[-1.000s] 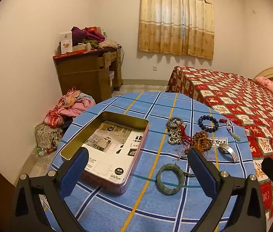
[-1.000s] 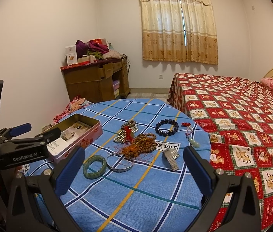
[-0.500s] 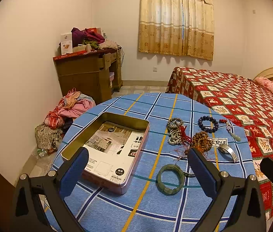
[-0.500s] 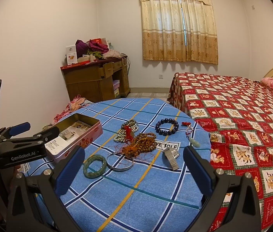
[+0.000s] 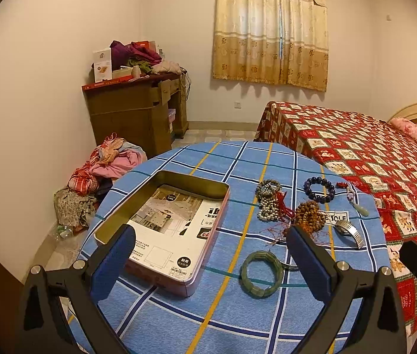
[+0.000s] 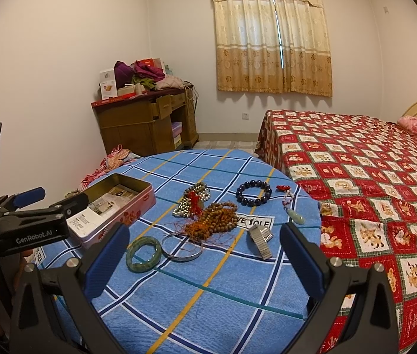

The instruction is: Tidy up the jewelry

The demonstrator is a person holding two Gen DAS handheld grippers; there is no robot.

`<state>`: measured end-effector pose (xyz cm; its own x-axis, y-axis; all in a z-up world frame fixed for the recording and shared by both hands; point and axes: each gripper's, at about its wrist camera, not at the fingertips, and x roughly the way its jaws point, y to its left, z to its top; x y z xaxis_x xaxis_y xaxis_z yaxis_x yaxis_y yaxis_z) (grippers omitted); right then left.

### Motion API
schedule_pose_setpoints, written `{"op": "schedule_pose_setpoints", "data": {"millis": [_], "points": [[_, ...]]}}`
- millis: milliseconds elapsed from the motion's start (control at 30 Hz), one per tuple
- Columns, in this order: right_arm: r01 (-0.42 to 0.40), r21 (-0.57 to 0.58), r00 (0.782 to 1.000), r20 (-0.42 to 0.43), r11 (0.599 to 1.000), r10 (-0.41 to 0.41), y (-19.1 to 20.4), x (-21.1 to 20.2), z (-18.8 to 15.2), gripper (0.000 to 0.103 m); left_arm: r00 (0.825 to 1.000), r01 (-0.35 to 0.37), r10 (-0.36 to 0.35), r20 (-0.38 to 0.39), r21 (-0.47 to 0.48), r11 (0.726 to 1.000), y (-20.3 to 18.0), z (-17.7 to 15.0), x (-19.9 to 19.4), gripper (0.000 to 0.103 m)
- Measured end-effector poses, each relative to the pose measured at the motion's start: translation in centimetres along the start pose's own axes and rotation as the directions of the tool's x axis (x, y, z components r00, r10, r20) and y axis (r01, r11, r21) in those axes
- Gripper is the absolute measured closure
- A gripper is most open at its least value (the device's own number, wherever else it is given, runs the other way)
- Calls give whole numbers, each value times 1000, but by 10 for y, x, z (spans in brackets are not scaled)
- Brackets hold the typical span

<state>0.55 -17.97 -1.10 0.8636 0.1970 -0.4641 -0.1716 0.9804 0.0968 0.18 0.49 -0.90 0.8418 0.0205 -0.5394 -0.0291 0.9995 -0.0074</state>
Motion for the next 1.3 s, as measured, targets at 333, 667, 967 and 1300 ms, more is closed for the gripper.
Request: {"op": "schedule_pose_setpoints", "data": {"millis": [333,667,967,1300], "points": [[-5,-2,1000,-3,1000,5,0,1,-3,0,1000,10,-10,9,13,1000,-4,-2,-3,1],[-6,-1,1000,-9,1000,6,1,3,-6,0,1000,11,-11,8,19,1000,-6,-3,-4,1],[-9,-1,998,-54,1000,9,-1,17,-17,0,1000,5,-5,-24,21,1000,0,-17,15,1],[-13,43,987,-161,999,20,-21,44,-34,16,992,61,-52,-111,80,995,-20,-38,51,8]]}}
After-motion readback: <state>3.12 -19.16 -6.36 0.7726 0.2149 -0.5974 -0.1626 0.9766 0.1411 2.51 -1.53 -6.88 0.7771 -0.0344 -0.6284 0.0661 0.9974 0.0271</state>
